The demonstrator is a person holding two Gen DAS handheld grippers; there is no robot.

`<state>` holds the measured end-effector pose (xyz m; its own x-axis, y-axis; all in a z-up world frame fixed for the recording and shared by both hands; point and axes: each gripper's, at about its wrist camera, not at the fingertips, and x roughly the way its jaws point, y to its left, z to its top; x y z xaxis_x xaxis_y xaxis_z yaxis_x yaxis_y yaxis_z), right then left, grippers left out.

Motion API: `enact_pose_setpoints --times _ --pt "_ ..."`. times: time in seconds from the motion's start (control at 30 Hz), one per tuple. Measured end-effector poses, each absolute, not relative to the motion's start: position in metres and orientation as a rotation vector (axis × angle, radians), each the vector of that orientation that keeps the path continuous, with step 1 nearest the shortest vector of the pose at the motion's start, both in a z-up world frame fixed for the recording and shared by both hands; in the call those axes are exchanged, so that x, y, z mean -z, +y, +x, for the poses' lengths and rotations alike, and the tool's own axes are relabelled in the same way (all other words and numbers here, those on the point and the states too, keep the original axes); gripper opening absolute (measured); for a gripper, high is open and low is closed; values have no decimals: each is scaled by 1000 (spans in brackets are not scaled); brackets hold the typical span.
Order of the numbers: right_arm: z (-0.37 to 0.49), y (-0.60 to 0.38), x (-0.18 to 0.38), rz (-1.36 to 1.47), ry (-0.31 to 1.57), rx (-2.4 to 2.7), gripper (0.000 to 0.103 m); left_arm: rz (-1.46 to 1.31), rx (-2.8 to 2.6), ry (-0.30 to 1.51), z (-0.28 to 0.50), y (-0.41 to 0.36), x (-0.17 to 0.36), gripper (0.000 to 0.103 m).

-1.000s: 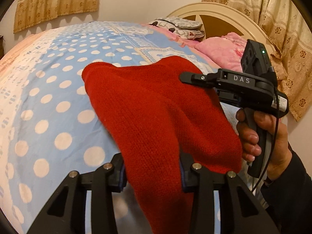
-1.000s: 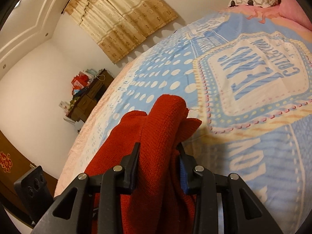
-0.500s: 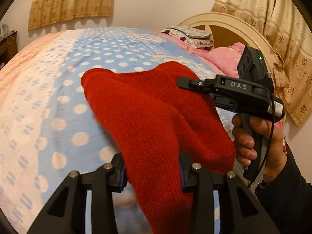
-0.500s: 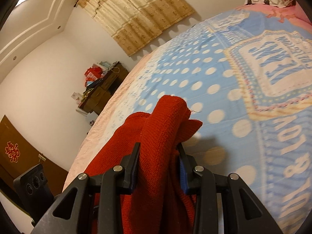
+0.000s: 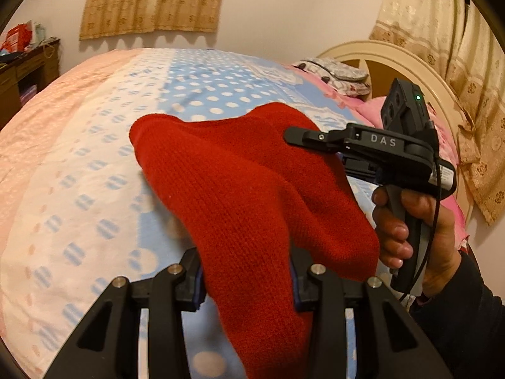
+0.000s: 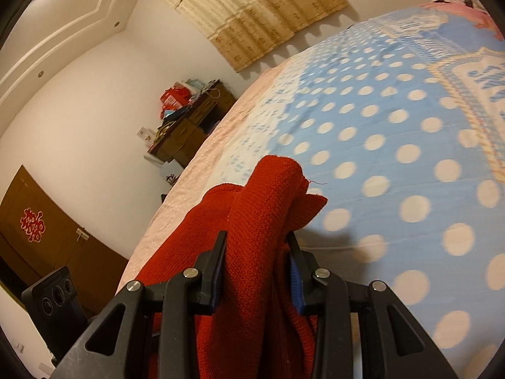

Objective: Fold small clothes
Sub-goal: 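Lift the folded red sweater with both grippers and carry it across the bed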

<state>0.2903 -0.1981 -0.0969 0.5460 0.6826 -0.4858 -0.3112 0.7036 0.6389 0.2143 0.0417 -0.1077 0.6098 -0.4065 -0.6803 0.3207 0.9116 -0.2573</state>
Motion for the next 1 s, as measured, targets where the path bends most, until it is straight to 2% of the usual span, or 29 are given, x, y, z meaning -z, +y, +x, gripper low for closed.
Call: enact_pose_setpoints --times 1.0 --pt "318 -33 107 448 893 -851 35 -167 211 794 195 145 122 40"
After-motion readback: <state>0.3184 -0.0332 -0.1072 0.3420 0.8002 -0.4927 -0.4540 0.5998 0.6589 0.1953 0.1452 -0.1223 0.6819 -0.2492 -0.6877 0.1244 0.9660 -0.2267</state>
